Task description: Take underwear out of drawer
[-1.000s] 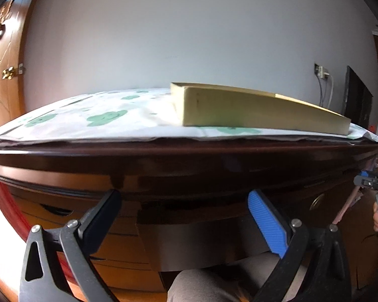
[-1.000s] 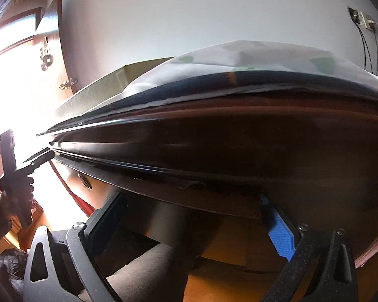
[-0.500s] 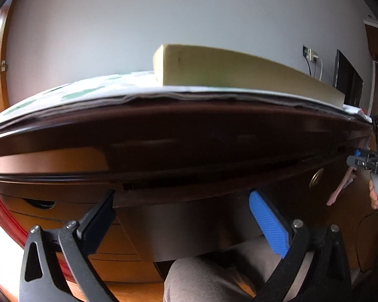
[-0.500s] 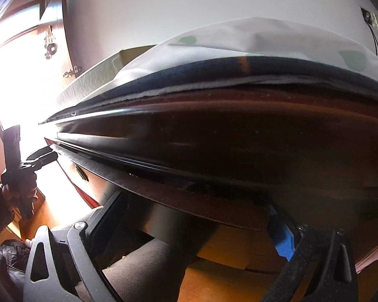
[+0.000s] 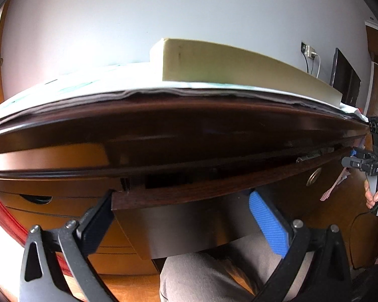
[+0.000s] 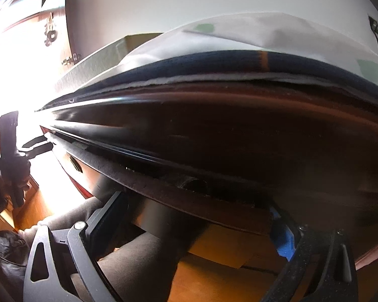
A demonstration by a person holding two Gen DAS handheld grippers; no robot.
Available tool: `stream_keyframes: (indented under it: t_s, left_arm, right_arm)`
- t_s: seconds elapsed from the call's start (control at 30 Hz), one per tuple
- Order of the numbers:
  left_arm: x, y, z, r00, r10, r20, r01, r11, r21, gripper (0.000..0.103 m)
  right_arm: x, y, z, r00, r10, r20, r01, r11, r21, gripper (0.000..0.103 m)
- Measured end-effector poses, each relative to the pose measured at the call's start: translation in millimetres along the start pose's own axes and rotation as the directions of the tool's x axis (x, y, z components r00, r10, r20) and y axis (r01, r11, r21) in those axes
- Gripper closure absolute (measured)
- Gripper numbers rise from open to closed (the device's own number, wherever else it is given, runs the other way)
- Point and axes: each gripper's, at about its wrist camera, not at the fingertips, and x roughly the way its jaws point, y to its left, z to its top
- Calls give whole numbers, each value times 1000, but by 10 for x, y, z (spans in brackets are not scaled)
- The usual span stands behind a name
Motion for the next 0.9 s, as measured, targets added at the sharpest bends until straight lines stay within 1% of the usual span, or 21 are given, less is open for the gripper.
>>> stream_keyframes:
  t_s: [0.3, 0.57, 0.9]
  left_arm:
    - [-139, -44, -87, 1000, -1, -4, 1, 1000, 1, 0]
    - [-238, -94, -87, 1000, -7, -6, 7, 1000, -5, 0]
    - [-382, -138, -151, 1000, -19, -7, 19, 1000, -10, 0]
  right_arm:
    - [-138, 60, -65, 1000, -8, -16, 8, 1000, -1, 1]
    - [-268, 148, -160, 1000, -13, -17, 13, 1000, 4, 1]
    - [-364, 235, -172, 999, -17, -29, 17, 1000, 11, 1]
